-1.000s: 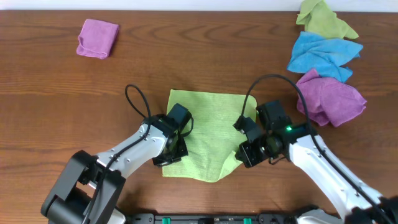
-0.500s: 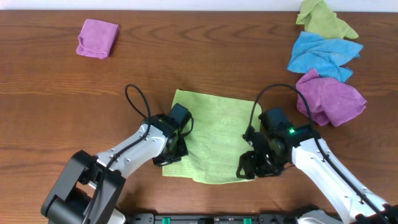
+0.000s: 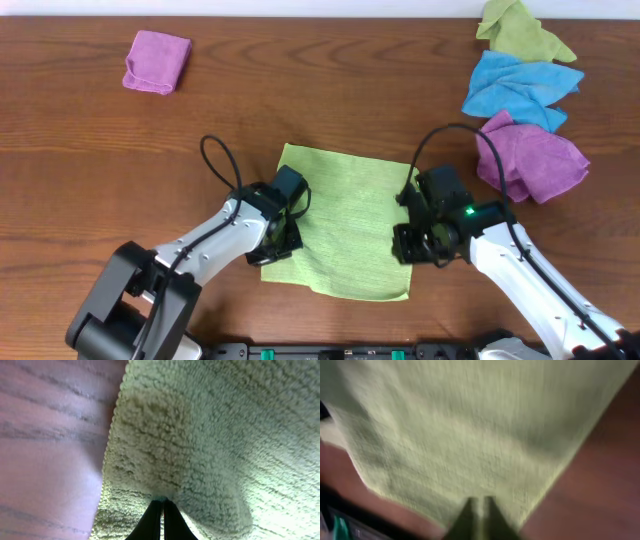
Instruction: Fold the cloth
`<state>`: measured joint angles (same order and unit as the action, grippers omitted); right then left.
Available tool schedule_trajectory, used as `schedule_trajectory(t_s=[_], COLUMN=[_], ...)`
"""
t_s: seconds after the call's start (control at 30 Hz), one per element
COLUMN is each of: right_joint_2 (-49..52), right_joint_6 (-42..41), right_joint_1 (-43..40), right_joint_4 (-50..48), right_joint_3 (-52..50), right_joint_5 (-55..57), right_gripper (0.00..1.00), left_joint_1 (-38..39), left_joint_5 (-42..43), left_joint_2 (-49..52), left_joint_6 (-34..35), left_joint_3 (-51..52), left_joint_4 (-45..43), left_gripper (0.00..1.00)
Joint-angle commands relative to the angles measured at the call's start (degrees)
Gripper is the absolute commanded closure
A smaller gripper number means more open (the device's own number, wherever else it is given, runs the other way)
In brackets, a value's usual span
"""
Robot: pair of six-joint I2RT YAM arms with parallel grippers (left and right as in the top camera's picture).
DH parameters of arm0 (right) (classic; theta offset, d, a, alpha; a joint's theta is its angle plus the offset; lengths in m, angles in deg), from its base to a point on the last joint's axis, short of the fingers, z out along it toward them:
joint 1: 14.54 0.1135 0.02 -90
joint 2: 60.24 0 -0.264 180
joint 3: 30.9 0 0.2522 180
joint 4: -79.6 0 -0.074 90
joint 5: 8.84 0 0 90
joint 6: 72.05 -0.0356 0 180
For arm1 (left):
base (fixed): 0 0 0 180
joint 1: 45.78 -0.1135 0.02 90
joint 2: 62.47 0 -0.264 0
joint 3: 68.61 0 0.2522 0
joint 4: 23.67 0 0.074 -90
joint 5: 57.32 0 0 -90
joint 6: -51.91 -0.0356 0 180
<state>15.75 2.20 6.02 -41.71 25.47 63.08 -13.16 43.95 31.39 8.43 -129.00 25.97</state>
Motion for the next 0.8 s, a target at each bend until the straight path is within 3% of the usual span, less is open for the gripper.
schedule_trajectory(t_s=[0.0, 0.13, 0.4, 0.77], right_joint_2=[-0.46, 1.31, 3.3, 12.52], right_joint_6=[-2.69, -3.08, -2.4, -2.43], right_joint_1=[0.42, 0.42, -0.17, -2.6], right_joint_4=[-4.55, -8.79, -12.02, -15.5], right_joint_3=[0.48, 0.48, 0.48, 0.48], right_joint_5=[5.2, 10.84, 11.5, 12.24], right_gripper=[0.99, 0.99, 0.99, 0.99], left_joint_1=[-2.1, -3.5, -2.58, -2.23], left_joint_5=[-2.56, 0.74, -13.38, -11.21], left_joint_2=[1.68, 0.79, -4.57, 6.23], left_joint_6=[0.39, -3.69, -11.06, -13.57], left_joint_3=[0.37, -2.45, -15.43, -15.41], left_joint_4=[-0.63, 0.83, 2.49, -6.84], left_gripper=[0.94, 0.94, 0.94, 0.94])
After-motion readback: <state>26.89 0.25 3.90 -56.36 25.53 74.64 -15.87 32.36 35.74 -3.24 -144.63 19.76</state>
